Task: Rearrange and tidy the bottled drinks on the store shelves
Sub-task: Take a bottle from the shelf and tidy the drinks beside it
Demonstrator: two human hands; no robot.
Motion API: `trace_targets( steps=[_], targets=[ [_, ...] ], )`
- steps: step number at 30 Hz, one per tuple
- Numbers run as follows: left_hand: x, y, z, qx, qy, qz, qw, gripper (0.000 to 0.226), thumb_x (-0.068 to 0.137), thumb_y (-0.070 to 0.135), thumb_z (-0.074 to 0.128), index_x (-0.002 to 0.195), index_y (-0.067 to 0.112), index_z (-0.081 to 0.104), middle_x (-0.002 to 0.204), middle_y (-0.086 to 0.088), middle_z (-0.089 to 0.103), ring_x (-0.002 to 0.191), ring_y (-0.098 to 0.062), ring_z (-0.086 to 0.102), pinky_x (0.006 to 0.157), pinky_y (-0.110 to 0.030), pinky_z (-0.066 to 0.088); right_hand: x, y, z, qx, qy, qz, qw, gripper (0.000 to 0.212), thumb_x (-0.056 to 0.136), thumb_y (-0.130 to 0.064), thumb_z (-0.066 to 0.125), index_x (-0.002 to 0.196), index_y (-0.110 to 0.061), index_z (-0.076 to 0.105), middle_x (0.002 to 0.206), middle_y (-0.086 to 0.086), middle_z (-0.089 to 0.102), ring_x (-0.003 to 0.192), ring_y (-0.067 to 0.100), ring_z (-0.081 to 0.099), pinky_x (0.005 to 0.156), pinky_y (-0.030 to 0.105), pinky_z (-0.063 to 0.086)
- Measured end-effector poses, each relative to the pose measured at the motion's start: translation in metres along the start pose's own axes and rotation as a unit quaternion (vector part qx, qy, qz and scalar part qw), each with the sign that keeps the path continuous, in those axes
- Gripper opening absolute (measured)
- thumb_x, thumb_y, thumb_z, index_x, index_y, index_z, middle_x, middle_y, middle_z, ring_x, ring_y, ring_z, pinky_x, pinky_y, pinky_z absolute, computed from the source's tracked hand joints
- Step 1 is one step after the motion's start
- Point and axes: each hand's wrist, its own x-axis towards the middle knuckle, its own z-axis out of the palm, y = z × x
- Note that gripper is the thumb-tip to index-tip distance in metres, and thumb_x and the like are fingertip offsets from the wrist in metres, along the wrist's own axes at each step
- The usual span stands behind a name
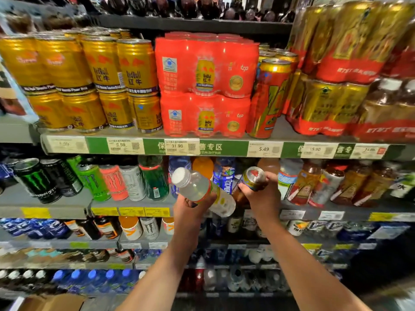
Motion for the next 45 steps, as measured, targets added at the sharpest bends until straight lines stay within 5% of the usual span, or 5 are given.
trace_targets(
  steps=[12,18,24,37,45],
  targets=[
    [0.021,-0.036,0.090,0.019,0.127,-0.009,0.992,0.097,0.071,-0.001,0.086,0.151,0.006,0.031,0.143,-0.014,0.055,0.130,-0.022,0.056,0.114,-0.042,0.042,0.004,0.025,-0.111,0.136,0.033,-0.005,0.990,0.068,0.064,-0.037,0.086,0.121,-0.022,0.051,0.103,-0.007,0.065,0.092,0.006,0.067,0.081,0.018,0.054],
    [0.014,-0.048,0.136,0.142,0.172,0.049,0.973,0.068,0.071,0.004,0.087,0.131,0.003,0.054,0.121,-0.009,0.066,0.108,-0.022,0.062,0.081,-0.006,0.050,0.022,0.046,-0.148,0.148,0.013,0.018,0.989,0.079,0.059,-0.044,0.087,0.126,-0.031,0.047,0.106,-0.015,0.065,0.104,0.009,0.065,0.096,0.042,0.054],
    [0.027,-0.064,0.161,0.272,0.204,0.066,0.938,0.066,0.066,0.031,0.092,0.123,0.015,0.062,0.117,-0.003,0.067,0.108,-0.022,0.065,0.095,-0.039,0.053,0.043,0.047,-0.180,0.166,-0.013,-0.001,0.986,0.073,0.056,-0.044,0.087,0.120,-0.031,0.053,0.109,-0.009,0.067,0.099,0.009,0.069,0.089,0.039,0.058],
    [0.037,-0.066,0.163,0.372,0.176,0.121,0.903,0.062,0.065,0.047,0.090,0.112,0.021,0.058,0.100,0.000,0.061,0.094,-0.021,0.060,0.079,-0.037,0.051,0.067,-0.016,-0.216,0.247,-0.046,-0.145,0.957,0.065,0.063,-0.040,0.088,0.116,-0.019,0.057,0.106,-0.004,0.068,0.097,0.009,0.068,0.086,0.018,0.053],
    [0.018,-0.012,0.150,0.206,0.122,0.186,0.953,0.023,0.086,0.006,0.074,0.072,0.018,0.061,0.062,0.001,0.053,0.058,-0.009,0.046,0.058,-0.020,0.038,0.083,-0.115,-0.207,0.258,0.031,-0.220,0.940,0.058,0.067,-0.026,0.090,0.115,-0.029,0.059,0.106,-0.009,0.073,0.100,0.011,0.070,0.088,0.021,0.051]
  ],
)
